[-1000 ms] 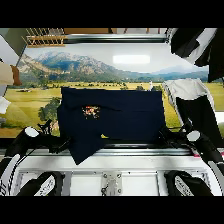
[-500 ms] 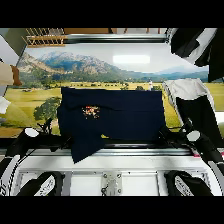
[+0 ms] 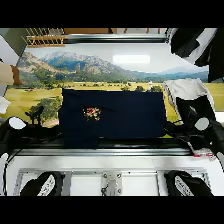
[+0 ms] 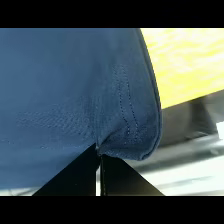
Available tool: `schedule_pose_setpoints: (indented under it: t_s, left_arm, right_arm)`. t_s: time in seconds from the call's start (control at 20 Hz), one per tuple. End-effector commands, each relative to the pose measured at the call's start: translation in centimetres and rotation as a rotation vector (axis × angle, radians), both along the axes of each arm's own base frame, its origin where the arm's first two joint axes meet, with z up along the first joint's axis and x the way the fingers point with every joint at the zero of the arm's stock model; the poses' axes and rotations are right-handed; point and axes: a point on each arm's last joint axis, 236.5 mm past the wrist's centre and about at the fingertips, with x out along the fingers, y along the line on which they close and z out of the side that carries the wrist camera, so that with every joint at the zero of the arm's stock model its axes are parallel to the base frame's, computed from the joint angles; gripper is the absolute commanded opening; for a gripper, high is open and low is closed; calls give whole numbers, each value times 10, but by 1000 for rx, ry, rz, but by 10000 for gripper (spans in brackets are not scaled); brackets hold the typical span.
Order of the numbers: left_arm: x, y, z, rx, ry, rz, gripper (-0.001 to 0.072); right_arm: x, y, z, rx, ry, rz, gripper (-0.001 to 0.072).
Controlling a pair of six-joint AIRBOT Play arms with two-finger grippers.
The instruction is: Fold the clothes and pants, and hang the long-sleeved shirts on hangers.
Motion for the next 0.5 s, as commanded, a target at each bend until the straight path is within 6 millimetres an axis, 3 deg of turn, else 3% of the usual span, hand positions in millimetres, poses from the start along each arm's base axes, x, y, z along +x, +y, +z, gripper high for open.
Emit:
schedule_pose_setpoints:
  t_s: [0.0, 0.2, 0.45]
  left_arm:
    - [12, 4, 34, 29, -46, -54, 6]
    - [53, -7, 47, 38, -74, -140, 5]
    - [120, 3, 44, 43, -101, -129, 6]
  right_arm:
    - [7, -16, 29, -65, 36, 58, 10]
    - [44, -22, 47, -69, 14, 65, 10]
    - [95, -30, 41, -67, 30, 90, 10]
